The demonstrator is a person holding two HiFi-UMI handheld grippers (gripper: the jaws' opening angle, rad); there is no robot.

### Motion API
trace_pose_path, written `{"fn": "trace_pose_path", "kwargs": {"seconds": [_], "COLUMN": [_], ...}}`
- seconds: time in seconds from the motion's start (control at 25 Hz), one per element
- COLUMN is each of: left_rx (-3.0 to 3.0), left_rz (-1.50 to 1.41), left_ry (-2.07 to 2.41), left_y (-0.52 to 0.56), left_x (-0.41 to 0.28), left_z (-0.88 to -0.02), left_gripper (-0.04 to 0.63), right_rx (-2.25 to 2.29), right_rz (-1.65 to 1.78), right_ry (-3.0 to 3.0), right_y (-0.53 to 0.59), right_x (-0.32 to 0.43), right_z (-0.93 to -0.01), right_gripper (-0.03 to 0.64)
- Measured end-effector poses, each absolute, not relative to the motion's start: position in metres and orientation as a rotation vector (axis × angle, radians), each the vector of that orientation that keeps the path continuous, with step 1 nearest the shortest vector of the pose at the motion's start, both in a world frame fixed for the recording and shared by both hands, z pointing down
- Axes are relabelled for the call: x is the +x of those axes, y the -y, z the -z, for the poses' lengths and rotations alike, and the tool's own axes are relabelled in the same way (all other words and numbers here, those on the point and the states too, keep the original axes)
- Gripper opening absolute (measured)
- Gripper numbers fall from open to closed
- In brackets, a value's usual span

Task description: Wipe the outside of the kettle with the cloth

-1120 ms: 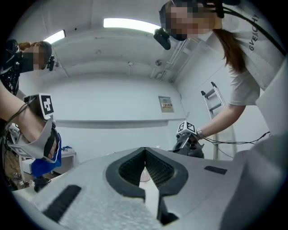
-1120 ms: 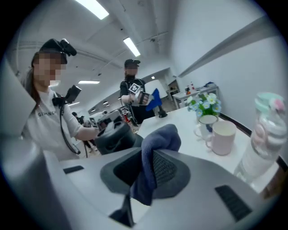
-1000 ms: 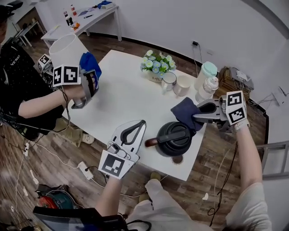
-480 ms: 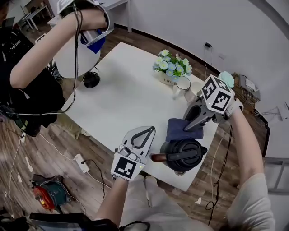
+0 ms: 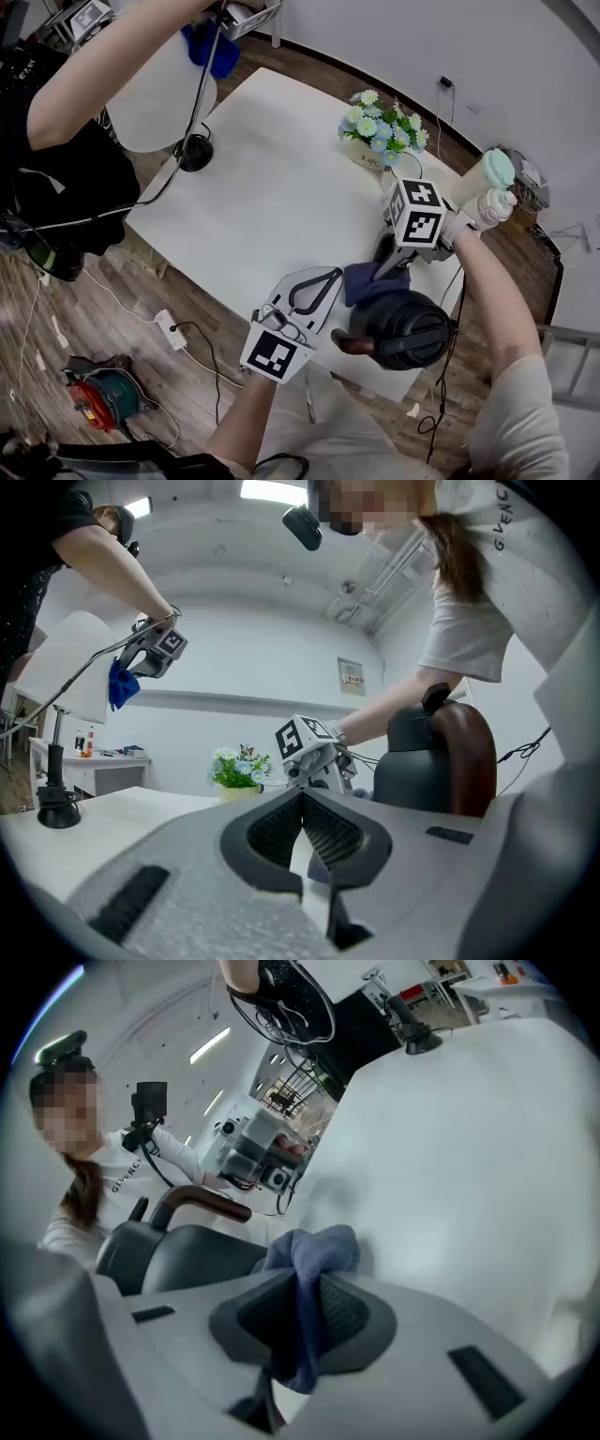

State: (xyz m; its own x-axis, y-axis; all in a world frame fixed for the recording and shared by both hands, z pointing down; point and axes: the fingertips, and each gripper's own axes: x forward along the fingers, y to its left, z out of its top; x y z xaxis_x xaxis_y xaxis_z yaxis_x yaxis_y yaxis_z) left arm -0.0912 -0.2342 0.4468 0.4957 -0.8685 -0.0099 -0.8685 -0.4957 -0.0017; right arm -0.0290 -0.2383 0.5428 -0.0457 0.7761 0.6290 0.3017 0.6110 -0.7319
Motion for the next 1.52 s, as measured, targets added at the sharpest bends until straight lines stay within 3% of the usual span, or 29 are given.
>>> {"fn": "trace_pose_path", "kwargs": {"seconds": [0.28,0.44,0.76,1.08,1.52], "left_rx": [-2.757,-2.766,-2.722,-2.729,-2.707], "left_rz": [0.002,0.067,-0.009,-0.015,-0.067], "left_ry": [-1.587,-1.608,-1.699,-1.758,-1.776], "left_y": [0.233,0.224,0.213,0.207,0.204], "left_x": [-0.090,-0.091,-0.102,-0.114,-0.107], "left_z": [-0.468,-0.477,-0.458,-0.467,-0.472], "left_gripper": [0.008,0.008,0.008,0.008,0.008], "right_rx": [-0.832,-0.772,-1.252,-1.281,-1.183], "right_rz": [-0.217,-0.055,-0.405,-0.380,-0.223], "right_ry": [1.657,1.825,1.697,1.183,1.293], "right_y": [0.251,0.267,0.217,0.177,0.174], "right_x": [-0.038,-0.051,-0.060,-0.064,-0.063], "right_z": [-0.567,-0.525,-0.388,-0.484,-0.559], "right_gripper": [0.055,0.055,0.055,0.055,0.055]}}
